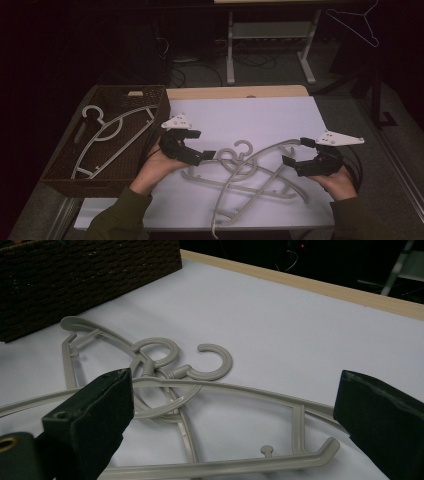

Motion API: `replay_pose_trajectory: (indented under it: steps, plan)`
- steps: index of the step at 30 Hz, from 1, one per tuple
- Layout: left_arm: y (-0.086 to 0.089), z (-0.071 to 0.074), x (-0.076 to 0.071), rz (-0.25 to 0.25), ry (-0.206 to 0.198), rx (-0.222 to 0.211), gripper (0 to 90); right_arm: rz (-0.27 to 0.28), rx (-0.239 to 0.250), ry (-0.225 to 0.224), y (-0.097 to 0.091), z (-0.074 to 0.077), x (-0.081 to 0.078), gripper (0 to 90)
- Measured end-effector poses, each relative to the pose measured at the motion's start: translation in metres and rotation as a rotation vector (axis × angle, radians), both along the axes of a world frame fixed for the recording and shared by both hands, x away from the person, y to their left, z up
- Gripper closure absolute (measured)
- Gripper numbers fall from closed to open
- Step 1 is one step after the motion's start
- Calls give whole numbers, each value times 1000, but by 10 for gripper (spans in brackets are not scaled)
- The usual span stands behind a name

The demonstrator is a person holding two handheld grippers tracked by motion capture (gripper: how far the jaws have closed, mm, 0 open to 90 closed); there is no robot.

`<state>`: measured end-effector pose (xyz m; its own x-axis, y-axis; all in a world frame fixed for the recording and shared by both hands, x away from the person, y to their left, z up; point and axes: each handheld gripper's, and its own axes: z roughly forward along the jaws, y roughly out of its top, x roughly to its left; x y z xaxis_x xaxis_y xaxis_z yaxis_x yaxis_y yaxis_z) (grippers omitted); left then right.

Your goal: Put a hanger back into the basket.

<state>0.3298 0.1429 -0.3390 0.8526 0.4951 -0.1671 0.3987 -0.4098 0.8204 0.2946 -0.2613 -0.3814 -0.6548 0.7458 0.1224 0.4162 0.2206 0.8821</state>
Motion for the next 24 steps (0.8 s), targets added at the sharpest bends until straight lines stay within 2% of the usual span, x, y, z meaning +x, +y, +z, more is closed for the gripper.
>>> replay_pose_trajectory:
  steps: [2,4,7,10,11,14,15,19,21,24]
  plan:
    - [-2,-3,-1,-4,5,8,102,0,0,0,0,0,0,24]
    - [-11,-15,-5,-21,18,34,103,0,-2,-5,0,0,-1,24]
    - [-18,-23,-8,-44,35,52,121,0,-4,-6,1,0,0,24]
    - [-24,-29,-11,-55,37,65,134,2,-4,-1,1,-1,0,24]
    - [-29,-34,-12,-61,37,84,137,3,-6,1,1,-1,0,24]
    - [-34,-41,-12,-63,56,90,144,1,-6,7,1,-2,0,24]
    - [-40,-48,-12,-70,64,105,150,3,-9,4,2,-2,0,24]
    - [-49,-58,-12,-84,76,134,196,7,-12,1,2,-2,0,24]
    - [-56,-69,-10,-85,86,157,208,6,-12,4,2,-2,0,24]
    - [-60,-75,-8,-88,94,163,230,7,-12,5,2,-2,0,24]
